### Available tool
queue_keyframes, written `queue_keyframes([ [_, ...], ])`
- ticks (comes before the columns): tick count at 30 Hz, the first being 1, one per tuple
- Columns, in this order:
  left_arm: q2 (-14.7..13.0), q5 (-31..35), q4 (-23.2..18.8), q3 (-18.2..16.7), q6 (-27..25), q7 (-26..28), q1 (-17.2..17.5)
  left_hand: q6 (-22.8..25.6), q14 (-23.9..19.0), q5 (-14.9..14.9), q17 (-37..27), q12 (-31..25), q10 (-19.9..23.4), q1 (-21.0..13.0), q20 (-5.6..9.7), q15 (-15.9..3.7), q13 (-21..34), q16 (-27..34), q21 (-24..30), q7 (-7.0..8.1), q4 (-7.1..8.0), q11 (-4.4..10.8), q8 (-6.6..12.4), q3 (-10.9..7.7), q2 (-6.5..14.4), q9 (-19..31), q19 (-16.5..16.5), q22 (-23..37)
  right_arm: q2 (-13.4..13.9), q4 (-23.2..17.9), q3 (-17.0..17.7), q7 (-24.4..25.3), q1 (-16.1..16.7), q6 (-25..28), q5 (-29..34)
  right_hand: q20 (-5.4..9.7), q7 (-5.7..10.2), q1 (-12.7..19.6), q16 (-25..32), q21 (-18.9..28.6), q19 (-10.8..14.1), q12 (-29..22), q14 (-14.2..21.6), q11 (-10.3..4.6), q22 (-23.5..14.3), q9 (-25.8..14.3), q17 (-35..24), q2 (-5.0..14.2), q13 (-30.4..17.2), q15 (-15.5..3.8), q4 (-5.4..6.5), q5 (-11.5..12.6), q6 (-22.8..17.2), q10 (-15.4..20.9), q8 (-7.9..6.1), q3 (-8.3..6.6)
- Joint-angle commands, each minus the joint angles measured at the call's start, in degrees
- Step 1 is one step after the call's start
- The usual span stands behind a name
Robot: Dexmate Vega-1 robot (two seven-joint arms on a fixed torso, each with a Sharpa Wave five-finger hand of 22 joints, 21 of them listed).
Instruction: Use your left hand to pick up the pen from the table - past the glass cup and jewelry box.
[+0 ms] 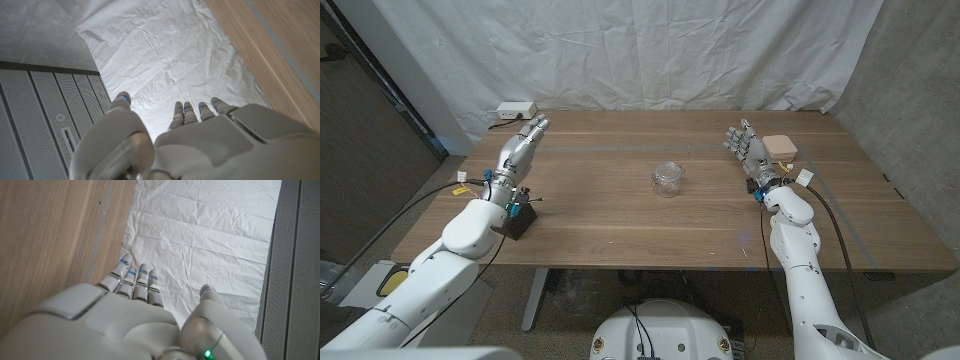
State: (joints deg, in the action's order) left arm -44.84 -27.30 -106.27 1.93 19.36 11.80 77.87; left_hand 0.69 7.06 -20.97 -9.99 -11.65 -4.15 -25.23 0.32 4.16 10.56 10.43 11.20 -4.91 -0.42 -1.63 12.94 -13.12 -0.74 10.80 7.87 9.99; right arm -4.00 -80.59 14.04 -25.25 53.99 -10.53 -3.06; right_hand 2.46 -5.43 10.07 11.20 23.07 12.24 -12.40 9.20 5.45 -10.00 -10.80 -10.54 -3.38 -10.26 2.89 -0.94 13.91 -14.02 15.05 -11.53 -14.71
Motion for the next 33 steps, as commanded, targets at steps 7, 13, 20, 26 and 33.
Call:
queue_keyframes([
  [7, 1.89, 4.62, -2.52, -2.4, 0.13, 2.9, 3.93, 2.85, -0.45, 0.38, -0.24, -0.03, -0.22, -2.68, -1.77, 0.46, 0.09, 0.49, 0.41, 3.15, -1.45, 0.48, 0.89, -0.5, 0.28, 0.23, 0.04, 0.37, 0.17, 1.05, 0.37, -0.22, -0.28, -0.35, -0.4, 0.16, 0.0, 0.02, -0.23, -0.42, -0.29, -0.01, 0.0, 0.31, -0.17, -0.09, -0.16, 0.31, -0.26, 0.58, -0.01, -0.2, -0.65, 0.14, -0.02, 0.12],
  [13, 2.55, 4.98, -3.09, -3.68, 0.94, 3.15, 5.75, 4.81, -0.61, 0.48, -0.24, -0.12, 0.05, -4.19, -2.13, 0.33, 0.1, 0.41, 0.42, 5.11, -2.31, 0.8, 1.33, -0.83, 0.48, 0.2, -0.03, 0.4, 0.32, 1.18, 0.26, -0.25, -0.48, -0.22, -0.14, 0.11, 0.02, 0.02, -0.24, -0.57, -0.31, -0.02, -0.05, 0.35, -0.18, -0.09, -0.17, 0.34, -0.27, 0.59, -0.03, -0.21, -0.72, 0.2, -0.03, 0.15],
  [20, 2.94, 7.31, -4.33, -5.23, 0.81, 4.19, 8.02, 5.79, -0.54, 0.53, -0.23, -0.08, 0.01, -5.82, -2.63, 0.3, 0.11, 0.31, 0.41, 5.87, -3.21, 0.43, 1.45, -1.29, 0.81, 0.19, -0.09, 0.39, 0.32, 0.66, 0.02, -0.28, -0.47, 0.29, 0.11, 0.08, 0.13, 0.03, -0.21, -0.73, -0.31, 0.0, 0.01, 0.42, -0.19, -0.1, -0.18, 0.41, -0.28, 0.61, -0.05, -0.23, -0.86, 0.2, -0.06, 0.17],
  [26, 3.82, 7.11, -4.22, -6.35, 1.91, 3.56, 9.03, 6.36, -0.58, 0.56, -0.23, -0.05, -0.1, -7.45, -2.99, 0.43, 0.14, 0.28, 0.38, 5.43, -4.17, -0.22, 1.46, -1.69, 0.94, 0.22, -0.08, 0.37, 0.26, 0.21, -0.26, -0.2, -0.47, 0.72, 0.4, 0.05, 0.19, 0.05, -0.19, -0.83, -0.28, 0.02, 0.06, 0.39, -0.19, -0.1, -0.18, 0.47, -0.29, 0.66, -0.07, -0.24, -0.93, 0.18, -0.07, 0.18],
  [33, 4.29, 9.57, -5.18, -7.41, 1.08, 4.6, 9.9, 7.58, -1.13, 0.56, -0.22, -0.23, 0.39, -9.52, -3.06, 0.1, 0.17, 0.42, 0.42, 5.51, -5.27, 0.3, 1.71, -2.35, 1.44, 0.28, -0.3, 0.36, 0.17, 0.62, -0.39, -0.16, -0.9, 0.83, 0.51, 0.02, 0.31, 0.07, -0.17, -0.96, -0.26, 0.01, 0.11, 0.45, -0.2, -0.1, -0.18, 0.5, -0.3, 0.73, -0.11, -0.25, -1.01, 0.24, -0.07, 0.21],
])
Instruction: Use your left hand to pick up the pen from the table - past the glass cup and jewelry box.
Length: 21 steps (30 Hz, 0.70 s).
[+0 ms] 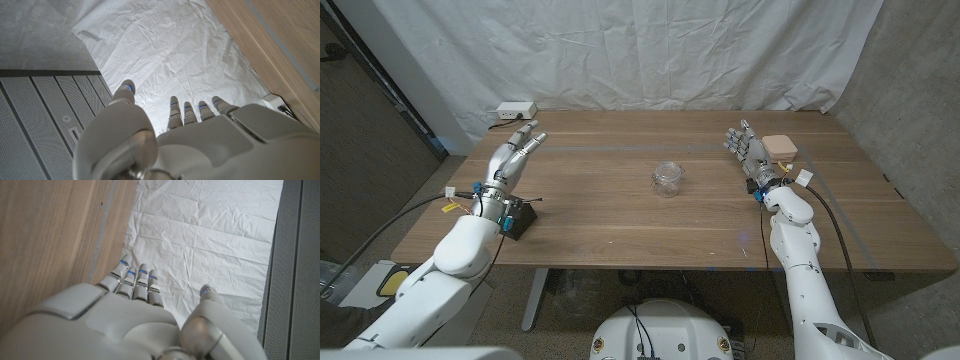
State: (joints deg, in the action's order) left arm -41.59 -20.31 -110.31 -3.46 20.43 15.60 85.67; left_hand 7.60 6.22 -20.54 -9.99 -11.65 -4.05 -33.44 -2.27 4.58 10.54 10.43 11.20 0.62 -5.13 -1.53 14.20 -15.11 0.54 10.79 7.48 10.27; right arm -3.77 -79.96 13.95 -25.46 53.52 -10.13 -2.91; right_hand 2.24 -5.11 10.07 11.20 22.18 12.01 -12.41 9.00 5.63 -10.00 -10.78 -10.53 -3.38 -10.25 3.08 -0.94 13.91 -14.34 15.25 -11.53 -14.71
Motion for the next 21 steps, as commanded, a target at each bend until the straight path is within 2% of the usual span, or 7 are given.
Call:
queue_keyframes([
  [1, 1.22, 3.08, -1.55, -2.21, -0.28, 1.22, 2.37, 0.74, -0.35, 0.13, -0.22, -0.26, 0.36, -1.49, -0.45, -0.37, 0.18, 0.43, 0.43, -0.01, -0.66, 0.27, 0.45, -0.41, 0.19, 0.29, 0.05, 0.08, -0.06, 0.11, -0.35, 0.02, -0.55, 0.38, 0.37, 0.25, 0.0, 0.08, -0.18, -0.09, -0.02, 0.02, 0.29, 0.24, -0.21, -0.12, -0.19, 0.5, -0.3, 0.5, -0.12, -0.26, -0.71, 0.04, -0.08, 0.22],
  [8, 2.09, 6.58, -4.42, -3.79, -2.49, 3.58, 4.57, 2.33, -0.9, 0.27, -0.19, -0.34, 0.69, -4.41, -0.63, -0.43, 0.21, 0.47, 0.72, 0.55, -2.24, 0.41, 0.77, -1.14, 0.46, 0.4, -0.98, 0.05, -0.03, -0.45, -0.36, 0.31, -0.46, 0.9, 0.71, 0.21, -0.04, 0.08, -0.19, -0.23, 0.0, 0.01, 0.29, 0.27, -0.22, -0.12, -0.2, 0.52, -0.31, 0.5, -0.15, -0.27, -0.81, 0.11, -0.09, 0.26],
  [13, 2.69, 7.1, -5.0, -4.74, -2.58, 3.31, 5.62, 3.04, -1.37, 0.44, -0.16, -0.38, 0.93, -6.32, -0.77, -0.26, 0.21, 0.5, 0.82, 0.92, -3.2, 0.47, 0.83, -1.45, 0.38, 0.47, -1.62, 0.01, -0.06, -1.16, -0.15, 0.48, -0.11, 0.98, 0.67, 0.18, -0.16, 0.07, -0.18, -0.31, 0.06, 0.02, 0.3, 0.36, -0.23, -0.13, -0.2, 0.52, -0.31, 0.57, -0.17, -0.29, -0.86, 0.11, -0.09, 0.29],
  [19, 3.23, 9.65, -6.57, -5.86, -4.0, 4.08, 7.18, 3.97, -1.7, 0.72, -0.13, -0.43, 1.24, -8.52, -0.86, -0.24, 0.23, 0.45, 0.92, 0.78, -3.97, 0.53, 0.96, -1.87, 0.55, 0.57, -2.32, 0.0, -0.15, -1.3, -0.2, 0.3, 0.16, 1.11, 0.55, 0.1, -0.3, 0.06, -0.18, -0.44, 0.08, 0.05, 0.31, 0.46, -0.23, -0.13, -0.21, 0.54, -0.32, 0.67, -0.18, -0.31, -0.9, 0.05, -0.07, 0.34],
  [21, 4.08, 11.78, -7.65, -6.27, -5.12, 5.85, 7.94, 4.07, -1.92, 0.8, -0.12, -0.48, 1.41, -9.19, -1.15, -0.09, 0.23, 0.48, 0.97, 0.78, -4.15, 0.41, 0.94, -2.01, 0.62, 0.61, -2.59, -0.01, -0.14, -1.28, -0.29, 0.2, 0.25, 1.09, 0.58, 0.09, -0.25, 0.05, -0.17, -0.47, 0.1, 0.04, 0.31, 0.5, -0.23, -0.13, -0.22, 0.54, -0.32, 0.67, -0.19, -0.32, -0.9, 0.09, -0.07, 0.35],
])
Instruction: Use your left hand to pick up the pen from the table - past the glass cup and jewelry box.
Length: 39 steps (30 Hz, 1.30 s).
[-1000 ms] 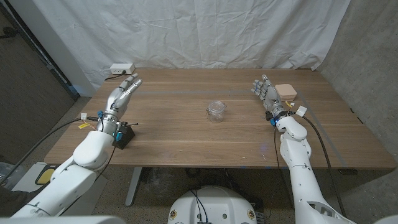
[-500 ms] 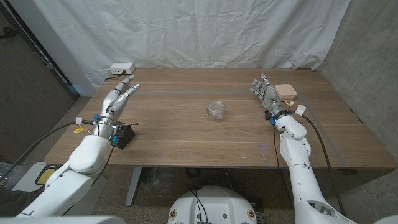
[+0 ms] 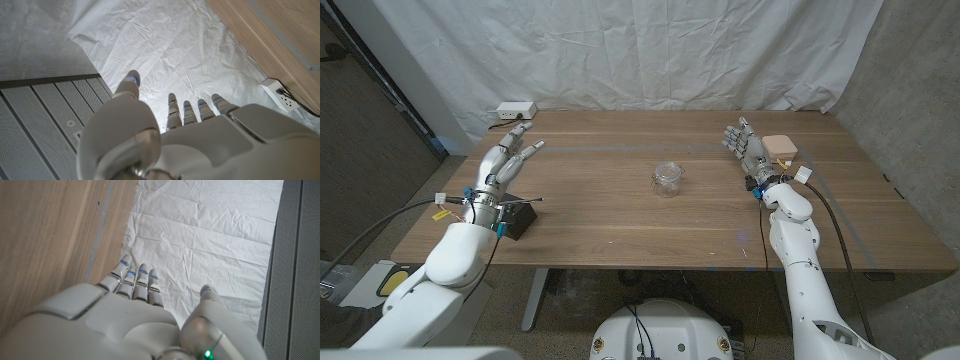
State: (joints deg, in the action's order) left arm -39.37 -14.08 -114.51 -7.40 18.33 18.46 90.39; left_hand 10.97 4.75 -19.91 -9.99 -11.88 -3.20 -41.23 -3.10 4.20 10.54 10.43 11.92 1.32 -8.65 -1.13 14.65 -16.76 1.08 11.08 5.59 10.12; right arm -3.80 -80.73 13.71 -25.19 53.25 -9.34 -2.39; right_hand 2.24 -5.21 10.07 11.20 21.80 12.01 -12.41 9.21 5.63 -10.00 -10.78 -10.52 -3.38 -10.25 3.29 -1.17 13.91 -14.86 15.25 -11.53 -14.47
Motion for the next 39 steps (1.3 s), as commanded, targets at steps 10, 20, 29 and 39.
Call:
queue_keyframes([
  [10, 3.73, 9.21, -7.38, -5.3, -4.85, 3.61, 7.21, 1.84, -0.7, 0.55, -0.14, -0.31, 1.29, -6.22, -1.29, 0.46, 0.23, 0.32, 0.27, 0.84, -1.33, -1.29, 0.57, -1.42, 0.97, 0.61, -1.7, 0.14, -0.14, 0.0, -0.24, -0.5, 0.39, -0.1, -0.15, 0.01, -0.4, 0.02, -0.14, -0.3, 0.16, 0.03, 0.19, 0.54, -0.25, -0.13, -0.23, 0.55, -0.33, 0.53, 0.02, -0.34, -0.71, 0.17, -0.15, 0.2],
  [20, 6.42, 12.74, -10.37, -7.85, -5.59, 3.75, 10.68, 3.69, -0.73, 1.4, -0.14, -0.18, 1.43, -12.18, -1.19, 0.31, 0.24, 0.22, 0.0, 1.64, -1.73, -1.07, 0.94, -3.02, 2.31, 0.84, -1.87, 0.14, -0.17, 0.53, -0.66, -0.74, 0.2, -0.26, 0.01, -0.03, -0.43, -0.01, -0.11, -0.44, 0.18, 0.06, 0.27, 0.59, -0.25, -0.13, -0.24, 0.57, -0.33, 0.74, 0.0, -0.36, -0.74, 0.13, -0.12, 0.25],
  [29, 9.37, 16.88, -13.46, -9.52, -7.35, 4.66, 13.53, 5.26, -1.05, 2.29, -0.08, -0.17, 1.7, -15.22, -1.02, 0.06, 0.23, 0.23, -0.11, 1.89, -1.66, -0.54, 1.28, -3.33, 1.96, 0.93, -1.96, 0.14, -0.09, 0.78, -0.88, -0.84, 0.06, -0.37, 0.16, -0.08, -0.35, -0.04, -0.11, -0.64, 0.26, 0.05, 0.27, 0.61, -0.26, -0.13, -0.26, 0.6, -0.34, 0.71, -0.02, -0.39, -0.75, 0.21, -0.08, 0.33],
  [39, 11.89, 21.21, -16.45, -11.23, -10.14, 4.96, 15.78, 7.32, -1.43, 3.14, -0.03, -0.49, 2.89, -16.35, -0.6, -0.25, 0.23, 0.24, -0.2, 1.6, -1.15, -1.03, 1.75, -2.88, 1.24, 1.02, -1.91, 0.19, -0.1, 0.84, -0.71, -0.96, -0.07, -0.48, -0.15, -0.13, -0.34, -0.01, -0.1, -0.86, 0.36, 0.05, 0.33, 0.65, -0.27, -0.13, -0.26, 0.68, -0.35, 0.72, -0.07, -0.4, -0.81, 0.26, -0.05, 0.37],
])
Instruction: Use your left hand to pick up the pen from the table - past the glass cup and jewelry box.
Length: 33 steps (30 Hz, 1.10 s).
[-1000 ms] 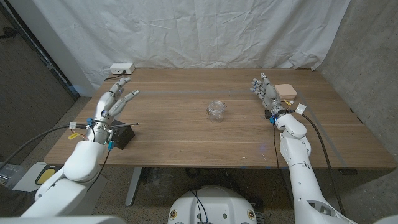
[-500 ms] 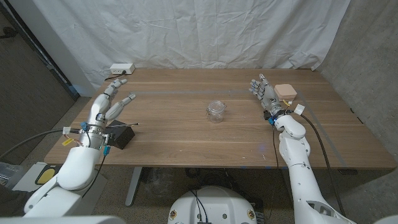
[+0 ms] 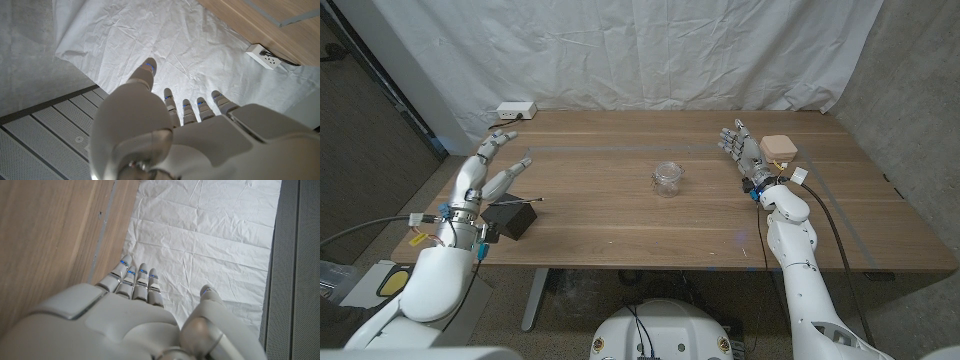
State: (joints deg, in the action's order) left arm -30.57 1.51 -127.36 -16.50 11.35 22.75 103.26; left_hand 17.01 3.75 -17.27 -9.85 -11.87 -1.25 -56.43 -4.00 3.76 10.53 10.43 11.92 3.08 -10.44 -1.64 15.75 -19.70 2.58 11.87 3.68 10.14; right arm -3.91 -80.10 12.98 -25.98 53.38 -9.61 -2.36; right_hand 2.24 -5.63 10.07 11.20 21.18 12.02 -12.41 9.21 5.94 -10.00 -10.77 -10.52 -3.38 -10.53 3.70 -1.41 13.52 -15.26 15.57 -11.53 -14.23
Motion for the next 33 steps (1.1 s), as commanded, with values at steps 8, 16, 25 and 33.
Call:
queue_keyframes([
  [8, 3.95, 12.1, -6.05, -1.61, -7.33, 2.14, 3.21, 2.21, -0.25, 1.0, -0.15, -0.31, 0.79, -1.91, 0.75, 0.19, 0.24, 0.1, -0.35, -0.47, 0.9, -0.93, 0.77, 0.29, -0.48, 0.31, 0.37, 0.2, 0.08, -0.6, 0.14, -0.13, 0.24, 0.21, -0.16, -0.21, 0.11, 0.08, -0.11, -0.37, 0.46, 0.05, 0.37, 0.36, -0.28, -0.14, -0.26, 0.73, -0.07, 0.34, 0.09, -0.01, -0.42, -0.02, -0.03, 0.14],
  [16, 4.17, 18.72, -8.65, -0.77, -12.83, 3.38, 3.91, 3.26, -0.16, 1.34, -0.14, -0.16, 0.58, -2.37, 0.7, 0.12, 0.24, 0.05, -0.37, -0.4, 1.09, -0.96, 0.98, 0.49, -0.61, 0.35, 0.46, 0.22, 0.08, -1.07, 0.45, -0.08, 0.64, 0.48, -0.26, -0.24, 0.11, 0.1, -0.12, -0.49, 0.53, 0.06, 0.36, 0.37, -0.28, -0.14, -0.26, 0.73, -0.07, 0.31, 0.05, -0.03, -0.39, -0.01, 0.01, 0.18],
  [25, 4.16, 21.11, -10.46, -1.91, -14.42, 2.73, 5.73, 2.59, 0.55, 1.73, -0.16, 0.08, 0.12, -3.05, 0.29, 0.11, 0.24, -0.14, -0.58, -0.22, 1.29, -1.1, 0.41, 0.72, -0.68, 0.39, 1.18, 0.26, -0.04, -1.51, 0.33, -0.05, 0.94, 0.73, -0.14, -0.29, 0.12, 0.11, -0.14, -0.64, 0.58, 0.06, 0.34, 0.43, -0.29, -0.14, -0.27, 0.75, -0.08, 0.4, 0.01, -0.04, -0.36, 0.03, 0.04, 0.22],
  [33, 4.42, 22.77, -12.01, -3.16, -16.19, 1.13, 7.54, 2.99, 0.7, 1.96, -0.16, 0.11, 0.07, -3.46, 0.34, -0.18, 0.24, -0.13, -0.55, 0.0, 1.41, -0.97, 0.38, 0.87, -0.7, 0.43, 1.28, 0.28, -0.17, -1.04, -0.03, -0.25, 0.67, 0.72, -0.06, -0.27, 0.12, 0.09, -0.14, -0.77, 0.62, 0.08, 0.35, 0.45, -0.3, -0.14, -0.27, 0.76, -0.08, 0.42, -0.01, -0.05, -0.41, 0.0, 0.04, 0.28],
])
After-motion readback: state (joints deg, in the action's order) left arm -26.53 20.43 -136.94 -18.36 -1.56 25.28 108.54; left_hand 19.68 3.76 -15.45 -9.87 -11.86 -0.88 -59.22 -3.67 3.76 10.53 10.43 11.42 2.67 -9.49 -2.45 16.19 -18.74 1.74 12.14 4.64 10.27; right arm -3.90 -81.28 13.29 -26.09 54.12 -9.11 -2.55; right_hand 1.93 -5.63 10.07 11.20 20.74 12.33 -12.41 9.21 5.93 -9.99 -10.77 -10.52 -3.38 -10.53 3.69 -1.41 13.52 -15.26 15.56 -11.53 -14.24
